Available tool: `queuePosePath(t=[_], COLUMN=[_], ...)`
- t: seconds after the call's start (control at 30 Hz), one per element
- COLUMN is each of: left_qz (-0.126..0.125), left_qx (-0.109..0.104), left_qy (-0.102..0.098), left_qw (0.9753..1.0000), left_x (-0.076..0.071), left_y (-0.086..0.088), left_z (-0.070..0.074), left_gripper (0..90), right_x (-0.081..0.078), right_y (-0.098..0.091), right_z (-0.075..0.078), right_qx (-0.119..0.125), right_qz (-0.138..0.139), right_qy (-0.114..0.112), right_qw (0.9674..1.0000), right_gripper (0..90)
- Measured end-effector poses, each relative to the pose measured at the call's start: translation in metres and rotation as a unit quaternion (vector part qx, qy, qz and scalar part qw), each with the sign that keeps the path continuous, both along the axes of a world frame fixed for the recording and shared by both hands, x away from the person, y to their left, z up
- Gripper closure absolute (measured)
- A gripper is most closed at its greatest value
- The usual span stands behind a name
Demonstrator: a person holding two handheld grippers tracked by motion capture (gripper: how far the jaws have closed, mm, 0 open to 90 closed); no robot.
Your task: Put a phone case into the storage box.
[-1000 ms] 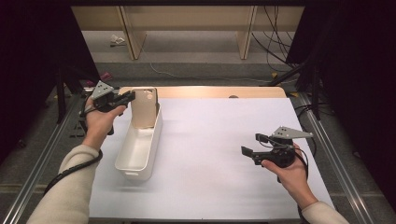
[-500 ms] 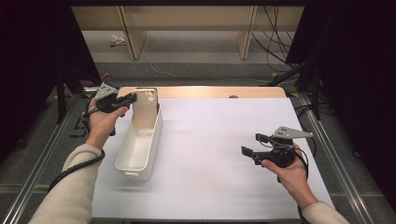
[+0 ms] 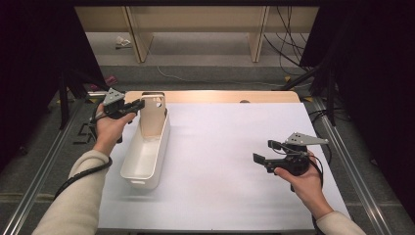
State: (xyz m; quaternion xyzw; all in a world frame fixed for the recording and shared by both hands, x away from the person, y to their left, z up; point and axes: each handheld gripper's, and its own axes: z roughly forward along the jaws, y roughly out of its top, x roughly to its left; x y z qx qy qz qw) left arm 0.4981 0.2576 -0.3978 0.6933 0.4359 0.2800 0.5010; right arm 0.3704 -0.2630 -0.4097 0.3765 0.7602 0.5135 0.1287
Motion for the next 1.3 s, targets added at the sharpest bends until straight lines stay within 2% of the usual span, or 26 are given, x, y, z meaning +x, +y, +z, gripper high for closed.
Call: queuePosePath(t=[0.77,1.3], left_qz=[0.016,0.032], left_qx=[0.006,0.033], left_qy=[0.012,0.012], left_qw=[0.9998,0.9989], left_x=[0.008,0.013], left_y=[-0.001,-0.001], left_z=[-0.01,-0.012], left_gripper=[81.0,77.8], right_x=[0.0,0.0], right_y=[0.0,0.0], right_z=[0.0,0.0], right_qx=[0.001,0.001], right_qz=[0.001,0.002], right_qy=[0.001,0.002], right_qw=[1.0,1.0], right_gripper=[16.2,16.2])
